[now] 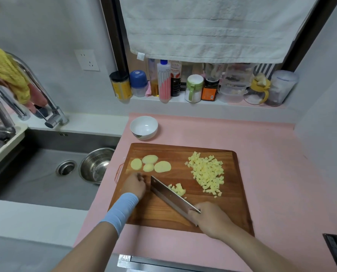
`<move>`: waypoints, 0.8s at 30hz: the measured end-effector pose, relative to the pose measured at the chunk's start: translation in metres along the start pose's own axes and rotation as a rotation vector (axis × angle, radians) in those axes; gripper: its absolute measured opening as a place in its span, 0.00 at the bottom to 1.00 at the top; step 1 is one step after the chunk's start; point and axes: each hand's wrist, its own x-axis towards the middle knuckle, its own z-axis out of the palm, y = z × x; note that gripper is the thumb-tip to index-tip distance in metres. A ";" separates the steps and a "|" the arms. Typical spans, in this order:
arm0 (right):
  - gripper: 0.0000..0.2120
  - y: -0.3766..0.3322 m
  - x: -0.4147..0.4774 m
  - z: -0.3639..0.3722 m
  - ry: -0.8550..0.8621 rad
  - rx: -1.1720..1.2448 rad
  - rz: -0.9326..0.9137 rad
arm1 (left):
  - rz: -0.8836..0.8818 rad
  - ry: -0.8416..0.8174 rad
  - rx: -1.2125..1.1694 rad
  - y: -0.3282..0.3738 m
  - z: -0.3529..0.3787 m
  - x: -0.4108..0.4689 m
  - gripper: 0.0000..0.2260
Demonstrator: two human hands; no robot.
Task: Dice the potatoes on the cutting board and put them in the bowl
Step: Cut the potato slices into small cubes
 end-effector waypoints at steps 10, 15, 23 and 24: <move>0.15 0.034 0.023 -0.040 0.278 -0.012 0.206 | 0.136 -0.163 -0.040 0.025 0.033 -0.001 0.13; 0.15 0.039 0.022 -0.050 0.273 -0.082 0.120 | 0.207 -0.112 -0.187 0.044 0.038 0.006 0.16; 0.13 0.061 0.018 -0.062 0.506 -0.653 -0.214 | 0.313 -0.047 -0.419 0.082 0.020 0.031 0.14; 0.12 0.062 0.019 -0.063 0.502 -0.694 -0.226 | 0.336 -0.135 -0.396 0.089 0.019 0.031 0.12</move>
